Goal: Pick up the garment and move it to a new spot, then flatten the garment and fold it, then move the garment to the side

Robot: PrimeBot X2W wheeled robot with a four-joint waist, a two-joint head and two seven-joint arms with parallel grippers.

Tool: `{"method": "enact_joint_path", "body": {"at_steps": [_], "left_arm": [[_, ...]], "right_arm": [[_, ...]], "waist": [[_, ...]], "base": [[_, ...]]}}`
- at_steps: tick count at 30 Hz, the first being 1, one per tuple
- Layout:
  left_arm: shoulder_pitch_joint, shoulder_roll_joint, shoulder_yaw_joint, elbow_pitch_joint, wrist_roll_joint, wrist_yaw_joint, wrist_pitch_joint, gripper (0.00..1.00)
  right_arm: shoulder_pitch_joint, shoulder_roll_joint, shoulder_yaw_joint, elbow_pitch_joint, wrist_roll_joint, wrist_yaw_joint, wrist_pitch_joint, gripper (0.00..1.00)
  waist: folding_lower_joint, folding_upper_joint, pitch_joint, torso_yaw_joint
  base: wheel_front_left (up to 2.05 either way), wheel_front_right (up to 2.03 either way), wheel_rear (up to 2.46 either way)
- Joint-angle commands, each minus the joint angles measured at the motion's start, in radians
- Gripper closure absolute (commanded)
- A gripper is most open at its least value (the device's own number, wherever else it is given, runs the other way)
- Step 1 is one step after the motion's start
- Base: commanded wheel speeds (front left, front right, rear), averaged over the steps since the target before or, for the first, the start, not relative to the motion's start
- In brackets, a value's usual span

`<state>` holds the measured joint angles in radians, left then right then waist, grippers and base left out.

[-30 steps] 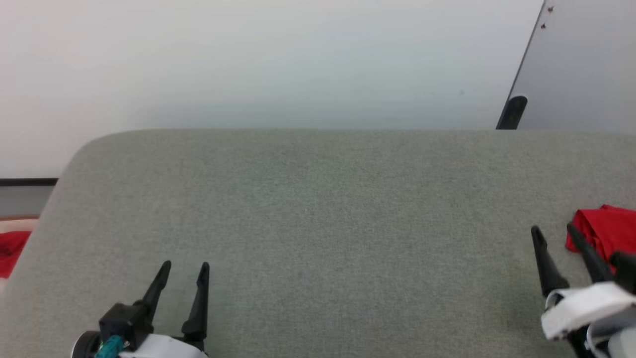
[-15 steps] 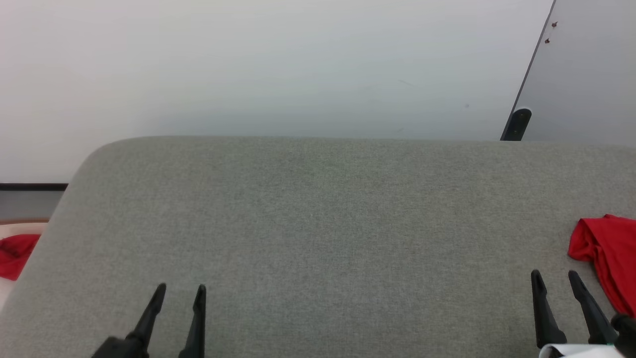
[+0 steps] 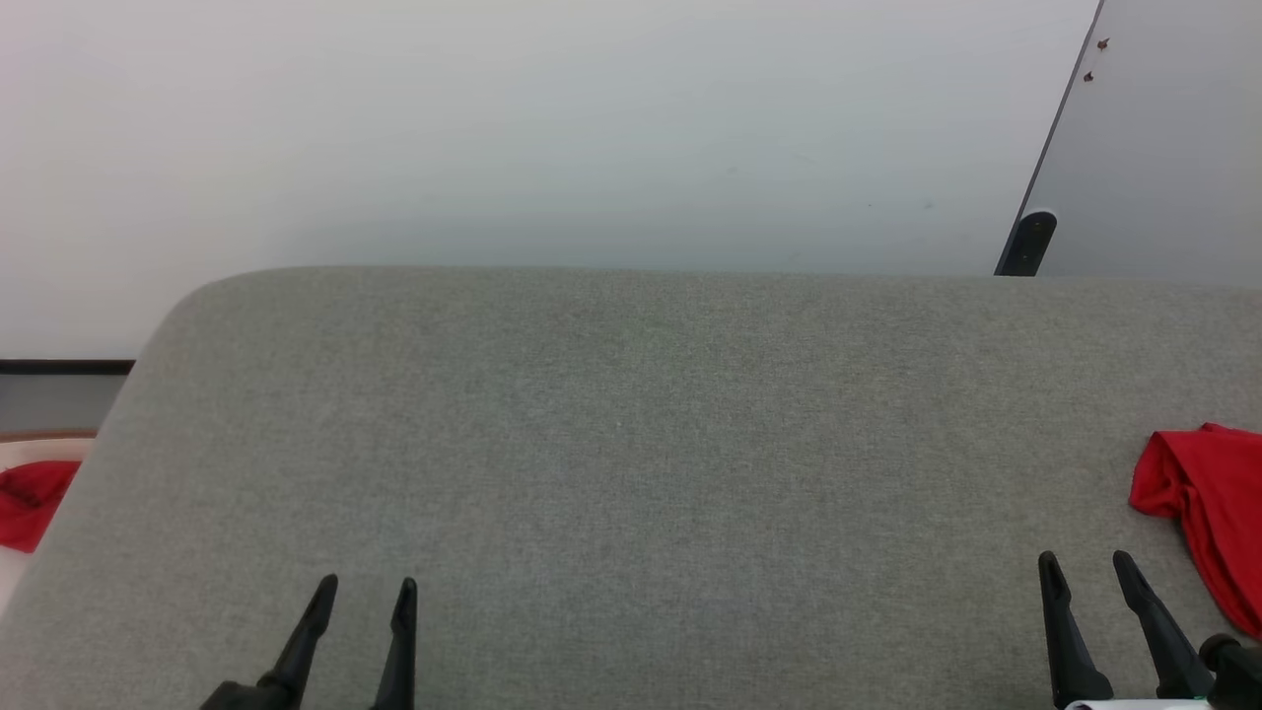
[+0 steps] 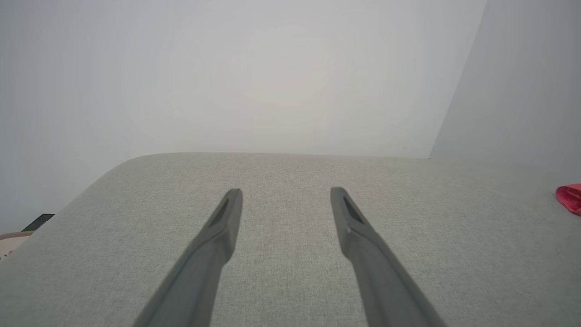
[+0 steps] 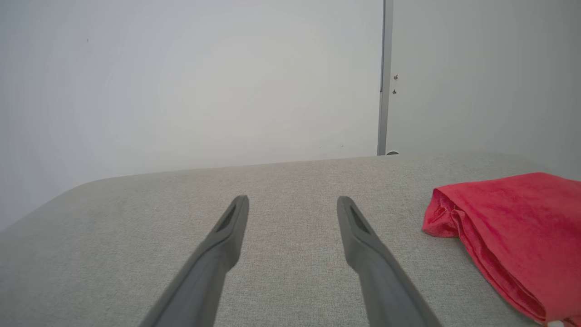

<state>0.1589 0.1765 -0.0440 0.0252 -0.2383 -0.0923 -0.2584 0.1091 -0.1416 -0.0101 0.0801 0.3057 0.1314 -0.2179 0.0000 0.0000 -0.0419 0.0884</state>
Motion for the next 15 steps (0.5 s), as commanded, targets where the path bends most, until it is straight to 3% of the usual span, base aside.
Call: {"method": "enact_joint_path", "body": {"at_steps": [1,15], "left_arm": [[-0.011,0.0,0.0,0.004,-0.009,0.005,0.001,0.0],[-0.017,0.002,0.009,0.023,-0.036,0.023,0.016,0.0]], "right_arm": [[0.01,0.005,-0.004,-0.005,0.002,-0.002,0.003,0.0],[0.01,0.006,0.002,-0.008,0.012,-0.002,0.009,0.0]], "waist": [[0.0,0.0,0.0,0.0],[0.0,0.0,0.003,-0.004]], "base": [[0.0,0.0,0.0],[0.0,0.0,0.0]]}}
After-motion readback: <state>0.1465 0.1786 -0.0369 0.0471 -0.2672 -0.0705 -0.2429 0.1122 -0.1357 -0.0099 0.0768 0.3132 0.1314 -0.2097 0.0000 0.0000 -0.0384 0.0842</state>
